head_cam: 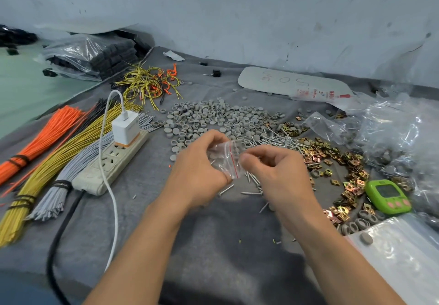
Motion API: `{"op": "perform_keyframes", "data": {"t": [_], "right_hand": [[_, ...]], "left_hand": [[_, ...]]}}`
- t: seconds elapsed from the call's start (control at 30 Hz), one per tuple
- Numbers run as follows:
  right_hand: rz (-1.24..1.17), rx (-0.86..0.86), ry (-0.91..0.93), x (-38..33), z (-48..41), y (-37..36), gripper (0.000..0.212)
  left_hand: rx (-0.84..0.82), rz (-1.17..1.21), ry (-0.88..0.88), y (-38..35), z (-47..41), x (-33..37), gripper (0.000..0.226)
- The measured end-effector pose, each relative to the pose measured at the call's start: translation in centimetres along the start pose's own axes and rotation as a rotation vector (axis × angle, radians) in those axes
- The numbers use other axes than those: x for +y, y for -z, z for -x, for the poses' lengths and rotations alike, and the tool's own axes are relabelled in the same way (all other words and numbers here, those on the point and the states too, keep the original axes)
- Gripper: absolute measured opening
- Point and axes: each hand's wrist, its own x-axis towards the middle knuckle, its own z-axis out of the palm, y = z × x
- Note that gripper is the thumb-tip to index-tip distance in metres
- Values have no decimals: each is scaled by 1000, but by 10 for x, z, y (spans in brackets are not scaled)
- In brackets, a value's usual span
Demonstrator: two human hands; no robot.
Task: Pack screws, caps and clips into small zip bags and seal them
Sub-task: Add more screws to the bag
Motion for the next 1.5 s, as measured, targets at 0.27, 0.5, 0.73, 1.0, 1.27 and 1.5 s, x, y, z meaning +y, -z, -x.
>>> {"op": "perform_keyframes", "data": {"t": [0.27, 0.5, 0.73, 1.0, 1.27, 1.5], "right_hand": [[160, -89, 46, 4, 11, -1, 12], [674, -407, 193, 11, 32, -43, 28], [612, -362, 140, 13, 30, -41, 3], [-17, 96, 19, -8, 1, 5, 19], [78, -32, -15, -6, -1, -7, 19], [-99, 292, 4, -5, -6, 10, 15]], "left_hand": [[200, 299, 37, 9, -6, -4, 44], [215, 255, 22, 10, -4, -6, 38], [198, 182, 26, 9, -2, -3, 47], [80, -36, -18, -2, 4, 5, 44], [-16, -149, -76, -11, 1, 6, 49], [114, 96, -23, -4, 4, 6, 42]]}}
